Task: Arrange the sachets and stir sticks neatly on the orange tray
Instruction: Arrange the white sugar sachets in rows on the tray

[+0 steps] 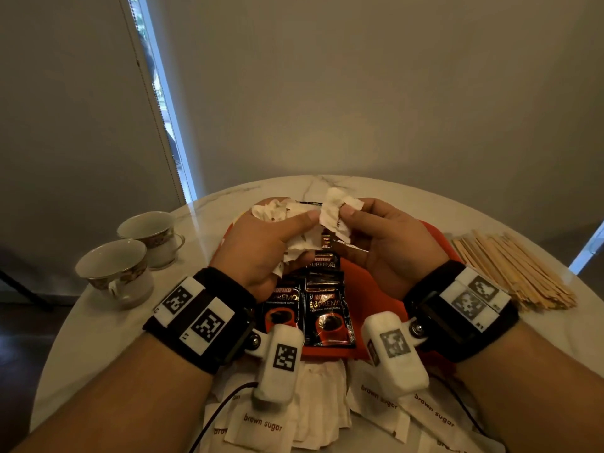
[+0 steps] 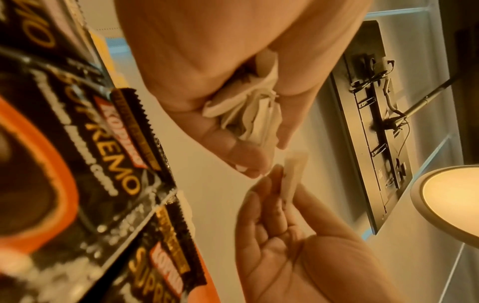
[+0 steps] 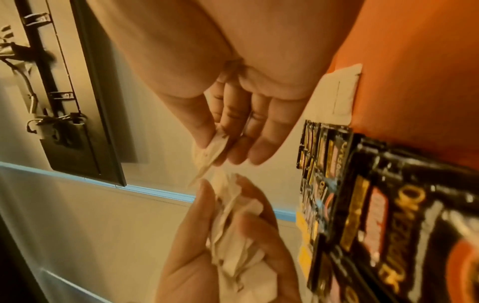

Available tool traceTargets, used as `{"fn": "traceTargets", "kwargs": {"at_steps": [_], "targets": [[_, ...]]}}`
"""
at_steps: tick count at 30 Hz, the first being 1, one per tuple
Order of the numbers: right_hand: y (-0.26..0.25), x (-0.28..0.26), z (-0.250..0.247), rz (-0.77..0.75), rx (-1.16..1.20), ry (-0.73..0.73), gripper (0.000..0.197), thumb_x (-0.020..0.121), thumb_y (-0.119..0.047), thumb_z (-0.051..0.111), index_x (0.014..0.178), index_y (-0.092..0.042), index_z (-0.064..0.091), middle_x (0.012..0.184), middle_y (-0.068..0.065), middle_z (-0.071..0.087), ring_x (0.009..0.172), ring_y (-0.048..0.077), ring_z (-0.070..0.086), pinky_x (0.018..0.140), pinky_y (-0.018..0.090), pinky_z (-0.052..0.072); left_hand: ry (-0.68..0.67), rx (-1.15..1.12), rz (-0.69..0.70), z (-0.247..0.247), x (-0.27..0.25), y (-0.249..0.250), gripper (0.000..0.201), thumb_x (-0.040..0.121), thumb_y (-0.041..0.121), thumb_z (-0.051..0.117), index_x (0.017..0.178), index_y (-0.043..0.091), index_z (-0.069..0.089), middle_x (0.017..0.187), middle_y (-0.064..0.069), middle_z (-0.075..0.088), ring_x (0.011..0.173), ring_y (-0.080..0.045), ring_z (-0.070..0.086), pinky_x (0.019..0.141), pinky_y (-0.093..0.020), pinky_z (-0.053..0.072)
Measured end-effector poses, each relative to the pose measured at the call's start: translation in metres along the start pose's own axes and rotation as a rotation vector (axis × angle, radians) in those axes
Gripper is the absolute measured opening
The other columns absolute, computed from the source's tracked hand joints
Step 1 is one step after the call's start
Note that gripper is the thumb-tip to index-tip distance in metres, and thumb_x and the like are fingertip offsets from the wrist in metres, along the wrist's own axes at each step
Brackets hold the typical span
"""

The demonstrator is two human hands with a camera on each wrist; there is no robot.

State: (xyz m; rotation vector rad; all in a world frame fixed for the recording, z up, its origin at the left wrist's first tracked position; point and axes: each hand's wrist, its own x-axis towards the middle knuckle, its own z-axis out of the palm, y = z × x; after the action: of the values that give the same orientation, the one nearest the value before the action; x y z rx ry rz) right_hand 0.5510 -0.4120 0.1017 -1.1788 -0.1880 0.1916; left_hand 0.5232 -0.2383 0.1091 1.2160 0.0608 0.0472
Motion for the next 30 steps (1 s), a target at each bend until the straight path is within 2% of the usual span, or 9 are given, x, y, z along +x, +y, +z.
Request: {"fn": "traceTargets", "kwargs": {"at_steps": [2, 4, 8, 13, 17, 22, 24, 27, 30], "targets": [[0.002, -0.002, 0.003, 0.003, 0.017, 0.001, 0.02, 0.087, -0.017, 0.07, 0.103, -0.008, 0.063, 0.101, 0.012, 0.072, 0.097, 0.026, 0.068, 0.098, 0.046, 0.054, -0.07, -0.057, 0.035, 0.005, -0.006, 0.0, 0.056, 0.079, 0.013, 0.081, 0.127, -0.007, 0.059, 0.113, -0.025, 0.074, 0.088, -0.031, 0.075, 0.059, -0.035, 0.062], [0.004, -0.002, 0.006, -0.01, 0.035, 0.012, 0.022, 0.088, -0.019, 0.071, 0.105, -0.008, 0.063, 0.1, 0.012, 0.072, 0.097, 0.027, 0.067, 0.095, 0.045, 0.054, -0.124, -0.091, 0.069, 0.008, -0.009, -0.001, 0.06, 0.074, 0.013, 0.082, 0.125, -0.007, 0.059, 0.116, -0.028, 0.072, 0.096, -0.038, 0.073, 0.073, -0.044, 0.062], [0.008, -0.001, 0.01, -0.007, 0.088, 0.029, 0.02, 0.092, -0.014, 0.07, 0.108, -0.006, 0.061, 0.105, 0.021, 0.069, 0.085, 0.025, 0.069, 0.07, 0.033, 0.06, -0.119, -0.032, 0.091, 0.006, -0.007, -0.003, 0.048, 0.078, -0.009, 0.078, 0.122, -0.011, 0.057, 0.106, -0.03, 0.072, 0.087, -0.037, 0.074, 0.064, -0.039, 0.062], [0.0, -0.005, 0.003, 0.061, -0.114, -0.091, 0.049, 0.077, -0.01, 0.078, 0.124, -0.006, 0.063, 0.116, 0.018, 0.074, 0.091, 0.028, 0.073, 0.073, 0.037, 0.061, -0.121, 0.137, 0.117, -0.002, -0.003, -0.003, 0.038, 0.076, -0.016, 0.075, 0.111, -0.009, 0.061, 0.095, -0.025, 0.072, 0.088, -0.038, 0.075, 0.064, -0.039, 0.06], [-0.005, -0.007, 0.0, 0.006, -0.238, -0.023, 0.014, 0.088, -0.01, 0.073, 0.1, -0.003, 0.07, 0.088, 0.008, 0.075, 0.068, 0.012, 0.069, 0.056, 0.024, 0.054, -0.146, 0.221, 0.076, -0.006, -0.004, 0.002, 0.043, 0.074, -0.02, 0.075, 0.114, -0.007, 0.063, 0.099, -0.026, 0.074, 0.09, -0.041, 0.075, 0.071, -0.044, 0.062], [-0.007, -0.001, -0.007, -0.039, -0.202, 0.094, 0.015, 0.091, -0.019, 0.071, 0.099, -0.007, 0.074, 0.083, 0.007, 0.075, 0.071, 0.017, 0.067, 0.07, 0.037, 0.055, -0.18, 0.269, 0.016, -0.01, -0.001, 0.006, 0.038, 0.072, -0.023, 0.075, 0.101, 0.001, 0.068, 0.096, -0.025, 0.075, 0.088, -0.04, 0.076, 0.061, -0.034, 0.061], [-0.01, -0.002, -0.008, -0.018, -0.273, 0.034, 0.024, 0.084, -0.022, 0.074, 0.102, -0.007, 0.075, 0.087, 0.007, 0.076, 0.072, 0.015, 0.067, 0.066, 0.032, 0.055, -0.186, 0.293, 0.017, -0.01, 0.0, 0.005, 0.038, 0.07, -0.021, 0.077, 0.1, 0.0, 0.068, 0.095, -0.027, 0.073, 0.087, -0.042, 0.074, 0.065, -0.036, 0.061], [-0.015, -0.005, -0.007, 0.006, -0.454, -0.049, 0.016, 0.086, -0.009, 0.075, 0.102, -0.006, 0.075, 0.096, 0.013, 0.077, 0.073, 0.015, 0.068, 0.059, 0.026, 0.052, -0.165, 0.263, 0.02, -0.009, 0.0, 0.005, 0.035, 0.073, -0.024, 0.072, 0.096, 0.002, 0.068, 0.085, -0.018, 0.075, 0.076, -0.031, 0.074, 0.058, -0.033, 0.059], [-0.02, 0.001, -0.014, 0.006, -0.462, 0.033, 0.01, 0.088, -0.003, 0.073, 0.098, -0.005, 0.074, 0.091, 0.014, 0.076, 0.07, 0.015, 0.065, 0.06, 0.027, 0.051, -0.089, 0.175, -0.003, -0.008, 0.001, 0.005, 0.038, 0.077, -0.022, 0.071, 0.106, 0.002, 0.066, 0.089, -0.019, 0.077, 0.076, -0.032, 0.077, 0.055, -0.033, 0.06]]}}
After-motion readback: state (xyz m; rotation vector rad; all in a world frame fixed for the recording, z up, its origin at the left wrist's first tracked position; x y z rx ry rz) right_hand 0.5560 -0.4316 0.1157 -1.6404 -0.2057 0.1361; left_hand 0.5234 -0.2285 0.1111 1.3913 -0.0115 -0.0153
